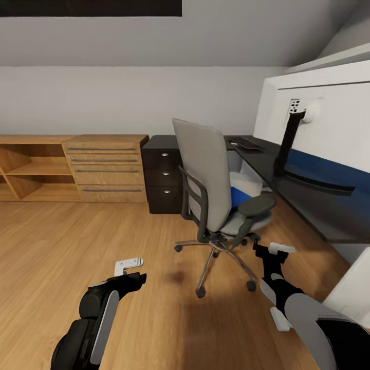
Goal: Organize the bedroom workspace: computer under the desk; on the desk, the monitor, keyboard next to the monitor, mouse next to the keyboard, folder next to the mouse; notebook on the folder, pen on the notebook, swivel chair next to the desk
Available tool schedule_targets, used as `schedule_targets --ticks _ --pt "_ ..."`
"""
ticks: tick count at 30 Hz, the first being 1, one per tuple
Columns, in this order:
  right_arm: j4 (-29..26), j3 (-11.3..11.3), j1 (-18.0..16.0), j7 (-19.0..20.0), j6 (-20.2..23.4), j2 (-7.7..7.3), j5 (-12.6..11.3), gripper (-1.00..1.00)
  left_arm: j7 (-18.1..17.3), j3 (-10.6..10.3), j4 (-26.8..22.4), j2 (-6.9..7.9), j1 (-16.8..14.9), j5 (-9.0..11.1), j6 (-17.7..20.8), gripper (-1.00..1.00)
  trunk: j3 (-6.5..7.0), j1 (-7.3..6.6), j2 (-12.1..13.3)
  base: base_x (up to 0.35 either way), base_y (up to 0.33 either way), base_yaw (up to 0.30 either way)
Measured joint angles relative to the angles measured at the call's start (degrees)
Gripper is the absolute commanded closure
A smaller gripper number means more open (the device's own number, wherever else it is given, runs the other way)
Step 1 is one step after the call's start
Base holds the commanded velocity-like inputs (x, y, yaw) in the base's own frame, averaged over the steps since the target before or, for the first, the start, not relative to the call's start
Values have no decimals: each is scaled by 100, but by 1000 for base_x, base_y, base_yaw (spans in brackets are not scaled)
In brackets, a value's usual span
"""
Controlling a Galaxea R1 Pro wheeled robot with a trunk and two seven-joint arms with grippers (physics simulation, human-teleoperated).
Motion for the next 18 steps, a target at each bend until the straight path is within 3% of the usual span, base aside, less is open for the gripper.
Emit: schedule_targets --ticks 10,18 --pt "-3 -30 4 -24 -100 -2 -5 -100 0 2 -1 1 0 0 1 -100 -1 0 -1 229 0 0" --pt "5 1 0 -2 -188 28 1 -100 1 46 6 1 0 0 9 -100 0 3 0 25 0 0"
